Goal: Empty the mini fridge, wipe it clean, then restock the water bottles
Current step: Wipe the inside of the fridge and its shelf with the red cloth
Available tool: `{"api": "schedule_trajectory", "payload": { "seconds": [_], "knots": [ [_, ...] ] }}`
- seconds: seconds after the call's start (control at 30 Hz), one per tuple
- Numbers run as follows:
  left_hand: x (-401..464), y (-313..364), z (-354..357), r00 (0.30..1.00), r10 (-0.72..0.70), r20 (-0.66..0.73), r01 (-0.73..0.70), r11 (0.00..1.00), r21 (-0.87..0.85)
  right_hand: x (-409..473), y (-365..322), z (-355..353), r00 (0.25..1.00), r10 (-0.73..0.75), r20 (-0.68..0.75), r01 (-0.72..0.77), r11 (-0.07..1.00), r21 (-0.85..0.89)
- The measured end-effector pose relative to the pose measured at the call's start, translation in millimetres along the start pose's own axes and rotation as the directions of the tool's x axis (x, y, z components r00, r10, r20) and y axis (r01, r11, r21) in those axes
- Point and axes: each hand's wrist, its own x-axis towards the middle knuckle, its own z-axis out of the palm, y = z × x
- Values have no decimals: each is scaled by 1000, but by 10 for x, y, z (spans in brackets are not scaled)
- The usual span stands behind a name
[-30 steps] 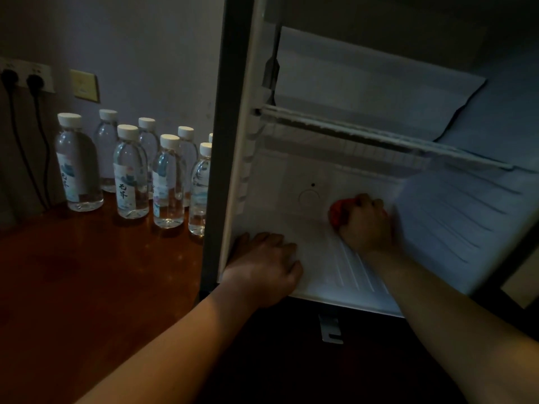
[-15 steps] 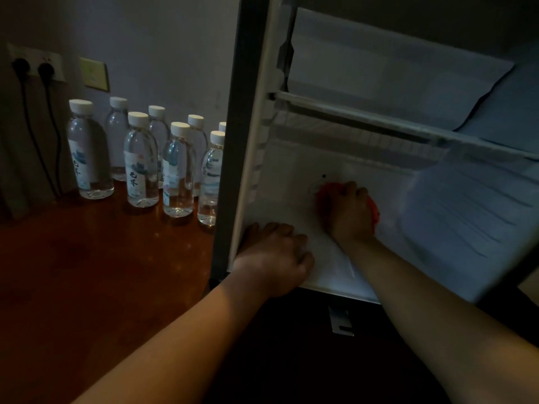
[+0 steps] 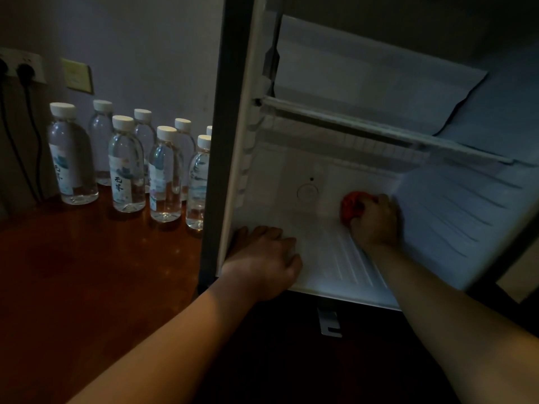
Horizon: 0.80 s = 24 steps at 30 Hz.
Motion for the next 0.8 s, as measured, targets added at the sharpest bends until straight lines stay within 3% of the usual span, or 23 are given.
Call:
{"api": "schedule_trajectory", "payload": {
  "seconds": [0.17,0.27,0.4,0.57,0.67,0.8],
  "knots": [
    [-2,-3,-10,1000,23,5,-23,1000,11,25,-285,-26,998,37,-58,-28,990,139],
    [-5,-7,-20,1000,24,8,-24,1000,8,34,-623,-38,995,-40,-87,57,978,201],
    [-9,3,-26,999,46,-8,-46,999,28,57,-984,-33,988,-150,-42,154,980,124],
    [-17,-21,-17,999,35,-4,-35,999,9,33,-860,-36,970,-229,-83,234,970,67],
    [-17,-17,-24,1000,27,11,-27,1000,8,42,-670,-50,971,-199,-135,212,974,86],
    [-19,-5,-34,1000,18,16,-18,1000,13,85,-355,-108,979,-51,-200,61,997,44]
  ]
}}
